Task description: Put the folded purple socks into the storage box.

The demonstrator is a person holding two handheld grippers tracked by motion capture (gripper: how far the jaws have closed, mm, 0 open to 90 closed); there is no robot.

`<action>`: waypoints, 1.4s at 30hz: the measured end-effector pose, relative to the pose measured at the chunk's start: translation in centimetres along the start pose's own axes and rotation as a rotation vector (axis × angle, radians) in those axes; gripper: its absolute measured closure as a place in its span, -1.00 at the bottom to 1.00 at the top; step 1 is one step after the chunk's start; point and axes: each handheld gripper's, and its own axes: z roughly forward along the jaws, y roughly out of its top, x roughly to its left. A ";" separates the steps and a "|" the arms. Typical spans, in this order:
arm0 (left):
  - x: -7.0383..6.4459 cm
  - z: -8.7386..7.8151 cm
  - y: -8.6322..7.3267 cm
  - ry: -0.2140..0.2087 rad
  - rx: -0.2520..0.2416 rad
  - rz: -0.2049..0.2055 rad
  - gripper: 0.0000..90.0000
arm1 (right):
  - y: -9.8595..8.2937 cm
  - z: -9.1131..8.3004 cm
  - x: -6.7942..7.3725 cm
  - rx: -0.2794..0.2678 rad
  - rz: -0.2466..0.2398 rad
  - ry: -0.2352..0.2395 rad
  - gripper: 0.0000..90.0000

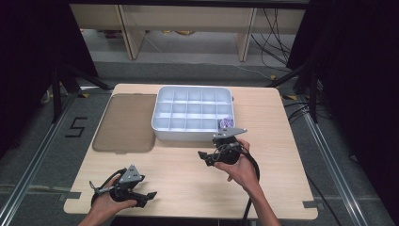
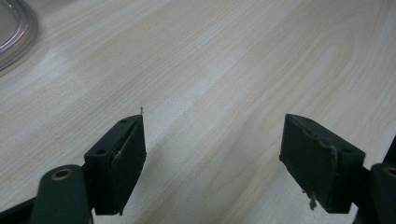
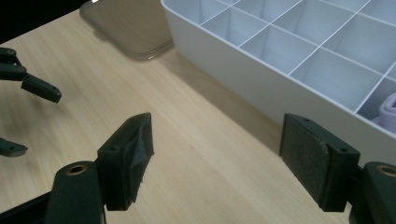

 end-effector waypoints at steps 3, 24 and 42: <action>0.1 0.0 0.0 -0.006 0.000 0.011 -0.51 | -0.6 0.5 0.7 0.004 0.015 0.018 -0.41; -0.1 0.1 0.0 -0.010 0.008 0.020 -0.51 | -3.0 0.8 1.8 0.028 -0.019 0.026 -0.42; -0.2 0.2 -0.1 -0.015 0.006 0.001 -0.51 | -5.8 0.8 2.1 0.033 -0.013 0.054 -0.62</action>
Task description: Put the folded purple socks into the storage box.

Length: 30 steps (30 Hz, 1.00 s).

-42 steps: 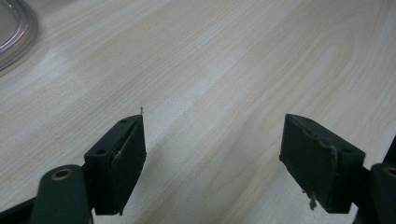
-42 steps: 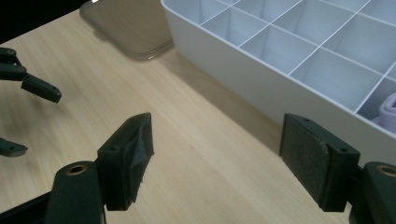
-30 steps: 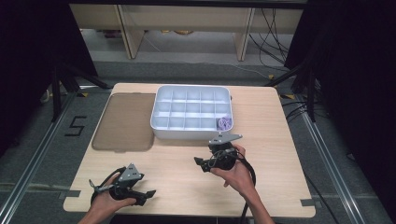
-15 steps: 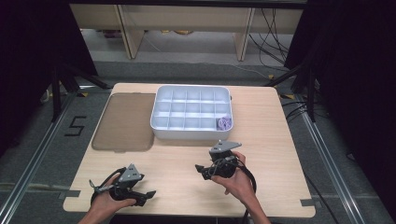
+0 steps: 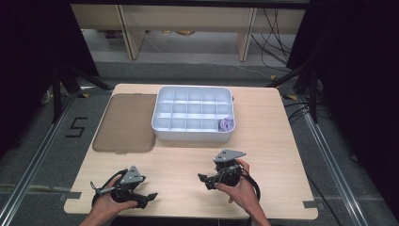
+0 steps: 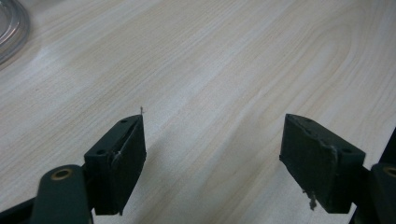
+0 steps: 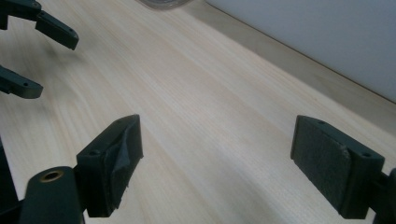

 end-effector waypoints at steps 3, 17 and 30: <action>0.0 0.1 0.0 -0.005 0.002 -0.001 -0.51 | -0.5 -0.2 0.2 -0.010 0.009 0.002 -0.63; -0.2 0.0 0.1 -0.008 -0.003 0.024 -0.51 | -2.2 -0.5 1.0 0.005 -0.009 -0.014 -0.62; -0.4 0.0 0.1 -0.004 0.000 0.030 -0.51 | -3.5 -0.3 2.0 0.047 -0.032 -0.004 -0.63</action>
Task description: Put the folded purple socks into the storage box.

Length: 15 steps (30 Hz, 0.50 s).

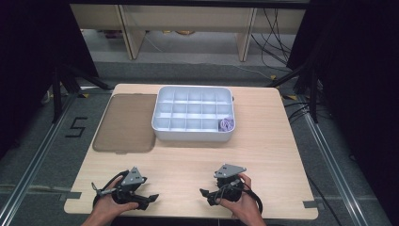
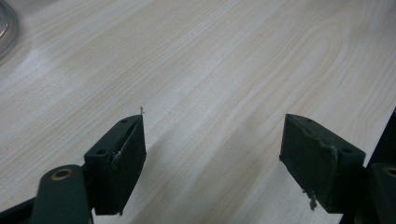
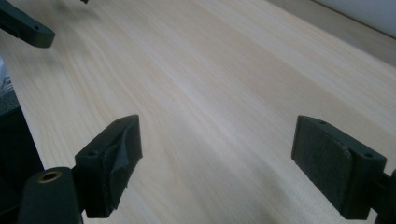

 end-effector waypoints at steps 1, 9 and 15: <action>0.0 0.0 0.0 0.001 0.001 0.005 -0.51 | -0.2 0.1 0.0 0.001 -0.001 0.000 -0.63; 0.0 0.0 0.0 0.000 0.001 0.007 -0.51 | -0.8 -0.2 0.4 0.002 -0.007 -0.014 -0.63; -0.2 0.0 0.0 -0.009 -0.001 0.004 -0.51 | -1.0 -0.3 0.5 0.010 0.003 -0.009 -0.62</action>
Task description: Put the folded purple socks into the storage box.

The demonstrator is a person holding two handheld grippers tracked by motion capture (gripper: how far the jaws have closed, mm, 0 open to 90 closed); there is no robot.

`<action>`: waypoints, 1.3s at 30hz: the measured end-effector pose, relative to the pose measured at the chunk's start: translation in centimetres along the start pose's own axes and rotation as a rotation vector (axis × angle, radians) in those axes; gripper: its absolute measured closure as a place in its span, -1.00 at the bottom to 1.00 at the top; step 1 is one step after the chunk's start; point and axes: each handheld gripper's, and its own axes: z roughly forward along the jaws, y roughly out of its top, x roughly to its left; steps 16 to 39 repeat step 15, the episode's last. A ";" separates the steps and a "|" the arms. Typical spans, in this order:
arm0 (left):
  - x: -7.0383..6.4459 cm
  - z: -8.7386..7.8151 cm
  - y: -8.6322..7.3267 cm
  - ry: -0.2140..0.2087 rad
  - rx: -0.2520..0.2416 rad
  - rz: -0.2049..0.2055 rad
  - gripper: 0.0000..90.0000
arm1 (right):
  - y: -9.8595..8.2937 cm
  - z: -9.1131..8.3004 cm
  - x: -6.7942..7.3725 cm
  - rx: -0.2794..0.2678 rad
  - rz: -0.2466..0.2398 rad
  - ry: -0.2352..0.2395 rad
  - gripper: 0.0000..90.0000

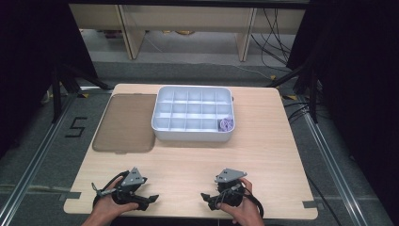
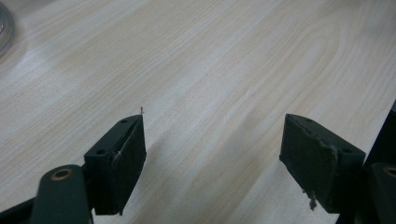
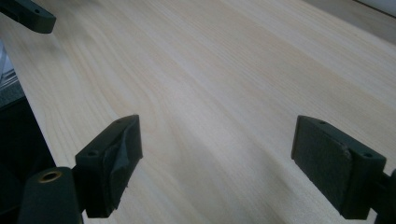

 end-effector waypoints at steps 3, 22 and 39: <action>0.0 0.0 0.0 0.001 0.001 -0.003 -0.51 | 0.0 0.0 0.0 -0.007 -0.007 0.004 -0.62; 0.0 0.1 0.1 0.006 0.004 0.011 -0.51 | -0.1 0.3 0.1 0.001 -0.008 -0.009 -0.60; 0.0 0.1 0.1 0.006 0.004 0.011 -0.51 | -0.1 0.3 0.1 0.001 -0.008 -0.009 -0.60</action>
